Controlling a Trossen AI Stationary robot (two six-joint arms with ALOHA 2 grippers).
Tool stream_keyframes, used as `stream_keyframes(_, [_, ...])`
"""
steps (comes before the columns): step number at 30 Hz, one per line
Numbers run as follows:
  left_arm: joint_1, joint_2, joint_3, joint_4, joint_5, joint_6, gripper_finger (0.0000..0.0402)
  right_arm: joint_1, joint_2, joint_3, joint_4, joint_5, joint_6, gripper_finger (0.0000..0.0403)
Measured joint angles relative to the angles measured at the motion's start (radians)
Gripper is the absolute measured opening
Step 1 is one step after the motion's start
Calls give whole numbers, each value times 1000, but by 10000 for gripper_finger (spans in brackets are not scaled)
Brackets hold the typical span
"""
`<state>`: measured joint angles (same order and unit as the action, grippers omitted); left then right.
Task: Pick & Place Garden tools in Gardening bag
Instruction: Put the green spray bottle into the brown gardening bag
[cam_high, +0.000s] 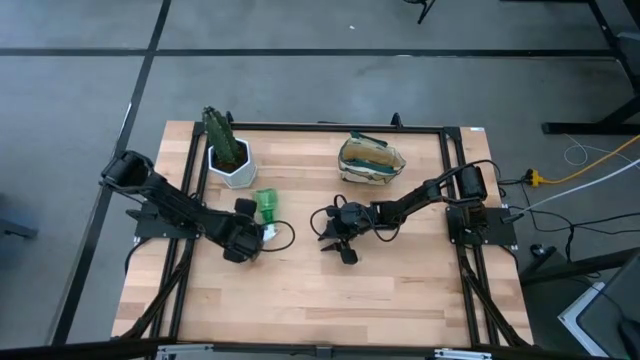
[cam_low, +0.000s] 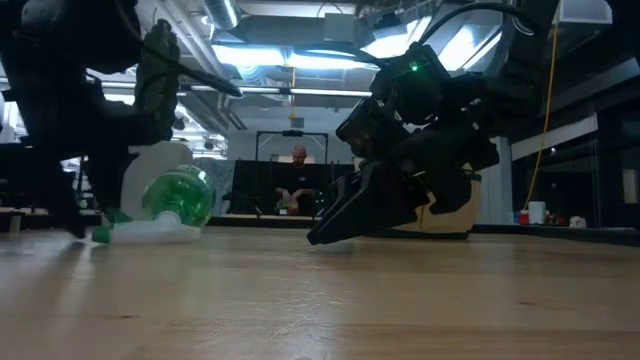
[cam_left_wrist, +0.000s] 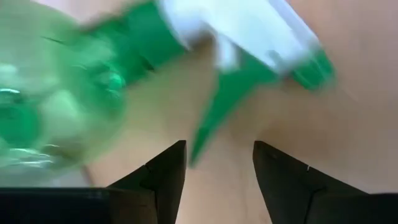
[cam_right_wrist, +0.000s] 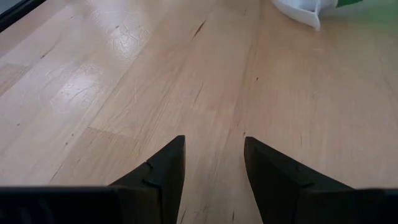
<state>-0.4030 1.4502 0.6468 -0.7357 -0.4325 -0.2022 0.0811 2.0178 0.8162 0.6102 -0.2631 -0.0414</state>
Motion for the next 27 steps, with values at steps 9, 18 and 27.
stream_keyframes(9, [1, -1, 1, 54, 110, -20, 122, 0, 0, 0, 0, 0, 0, 167])
stream_keyframes(18, [0, -1, 1, 201, 82, -4, 58, 0, 0, 0, 0, 0, 0, 167])
stream_keyframes(27, [10, -1, 1, 246, 83, -27, 40, 0, 0, 0, 0, 0, 0, 167])
